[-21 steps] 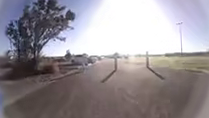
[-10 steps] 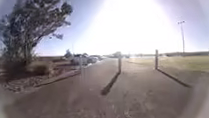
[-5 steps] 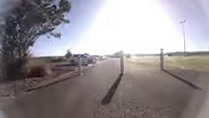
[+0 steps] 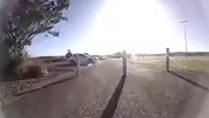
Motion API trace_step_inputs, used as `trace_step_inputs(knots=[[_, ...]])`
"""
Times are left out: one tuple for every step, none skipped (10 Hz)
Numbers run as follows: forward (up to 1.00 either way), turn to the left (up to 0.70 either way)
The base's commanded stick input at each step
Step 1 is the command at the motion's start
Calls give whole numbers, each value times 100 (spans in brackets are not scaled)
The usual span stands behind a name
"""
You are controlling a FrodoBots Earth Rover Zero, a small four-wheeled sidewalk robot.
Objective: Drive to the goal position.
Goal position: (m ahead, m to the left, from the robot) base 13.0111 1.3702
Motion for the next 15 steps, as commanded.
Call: trace_step_inputs(knots=[[70, 0], [70, 0], [70, 0], [70, 0], [70, 0], [70, 0], [70, 0], [70, 0], [70, 0], [70, 0], [70, 0], [70, 0], [70, 0], [70, 0], [70, 0]])
